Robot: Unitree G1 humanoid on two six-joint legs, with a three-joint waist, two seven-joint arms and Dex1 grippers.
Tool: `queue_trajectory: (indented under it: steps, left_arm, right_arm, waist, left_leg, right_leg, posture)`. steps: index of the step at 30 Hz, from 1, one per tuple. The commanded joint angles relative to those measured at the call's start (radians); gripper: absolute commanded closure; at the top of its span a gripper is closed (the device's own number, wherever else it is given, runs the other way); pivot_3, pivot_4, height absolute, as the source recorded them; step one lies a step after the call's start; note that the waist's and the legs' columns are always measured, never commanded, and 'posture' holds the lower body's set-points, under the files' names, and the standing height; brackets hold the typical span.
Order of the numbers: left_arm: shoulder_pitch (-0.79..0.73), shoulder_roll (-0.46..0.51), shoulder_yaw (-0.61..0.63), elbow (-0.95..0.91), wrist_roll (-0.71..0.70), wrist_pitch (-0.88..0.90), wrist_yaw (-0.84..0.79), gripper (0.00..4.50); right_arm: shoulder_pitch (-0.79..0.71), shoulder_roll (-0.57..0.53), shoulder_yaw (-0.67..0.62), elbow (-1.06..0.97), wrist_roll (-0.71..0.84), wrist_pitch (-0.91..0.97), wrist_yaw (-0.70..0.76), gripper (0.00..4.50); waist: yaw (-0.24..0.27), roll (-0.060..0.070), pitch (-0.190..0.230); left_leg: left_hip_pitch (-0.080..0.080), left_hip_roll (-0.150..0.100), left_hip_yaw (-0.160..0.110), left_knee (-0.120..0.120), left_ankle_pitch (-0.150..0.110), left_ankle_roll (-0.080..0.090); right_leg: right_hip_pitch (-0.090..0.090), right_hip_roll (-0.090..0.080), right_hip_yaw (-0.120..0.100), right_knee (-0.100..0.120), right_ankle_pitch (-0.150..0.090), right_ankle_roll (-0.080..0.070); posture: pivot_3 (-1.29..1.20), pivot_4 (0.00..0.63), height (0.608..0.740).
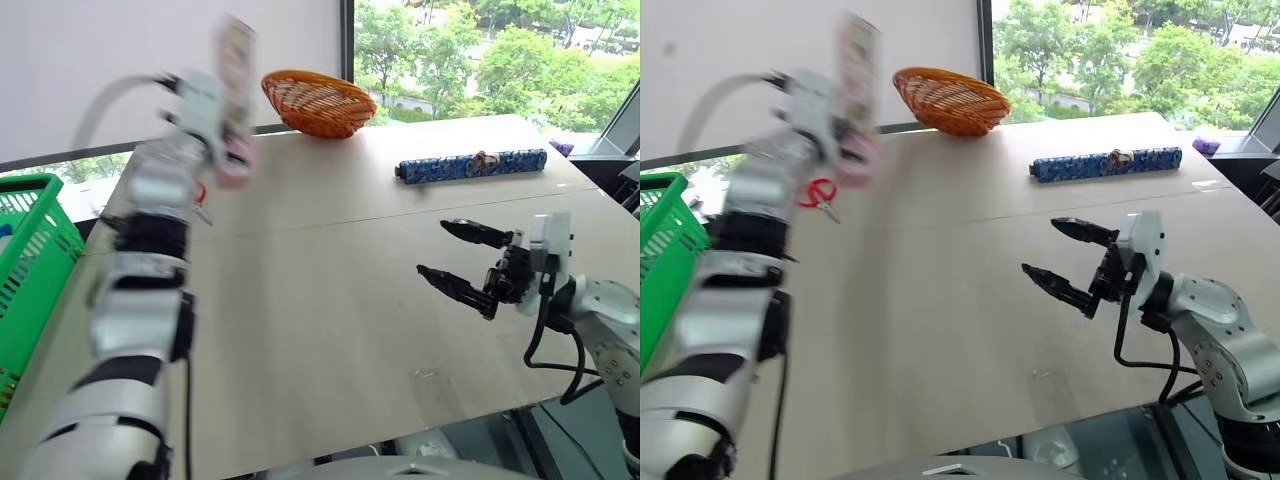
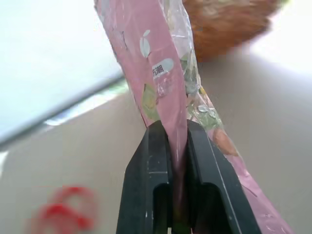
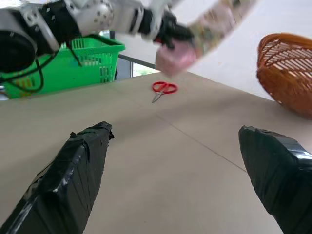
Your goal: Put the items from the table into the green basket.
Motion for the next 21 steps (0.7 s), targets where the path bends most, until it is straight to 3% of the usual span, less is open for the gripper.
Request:
queue_trajectory:
  steps: [1, 7, 13, 21]
  left_arm:
    - [-0.076, 0.107, 0.048, 0.083, 0.048, -0.112, 0.024, 4.45]
    - [-0.094, 0.218, 0.101, 0.119, 0.068, -0.132, 0.062, 4.45]
    - [0.056, 0.365, 0.143, 0.22, 0.112, -0.051, 0.203, 4.45]
    - [0.257, 0.362, 0.231, 0.19, 0.053, 0.041, 0.182, 4.45]
  right_arm:
    - [-0.047, 0.006, 0.005, -0.016, 0.055, 0.012, 0.023, 0.0]
    - [-0.117, 0.016, 0.029, 0.039, 0.057, 0.009, 0.056, 0.0]
    - [-0.173, 0.041, 0.062, 0.064, 0.078, 0.017, 0.092, 0.0]
    - [-0.193, 0.049, 0.07, 0.091, 0.074, 0.013, 0.116, 0.0]
  waist:
    - [0.012, -0.001, 0.0]
    - [0.1, -0.01, 0.003]
    - [0.109, -0.011, 0.003]
    - [0.152, -0.022, -0.003]
  left_leg:
    - [0.0, 0.0, 0.0, -0.001, 0.0, 0.0]
    - [-0.003, -0.001, -0.002, 0.003, -0.001, 0.0]
    - [-0.005, -0.001, 0.002, 0.003, 0.0, 0.0]
    - [-0.02, -0.001, -0.003, 0.014, -0.001, 0.001]
  right_leg:
    - [0.0, 0.0, 0.0, -0.002, 0.0, 0.0]
    - [0.0, -0.004, -0.004, -0.003, 0.0, 0.0]
    - [-0.008, -0.005, 0.0, 0.005, 0.0, 0.0]
    - [-0.018, -0.006, -0.006, 0.008, 0.0, -0.001]
  posture:
    - [-0.24, 0.0, 0.74]
    - [-0.18, 0.0, 0.74]
    - [-0.15, 0.0, 0.74]
    - [-0.14, 0.0, 0.74]
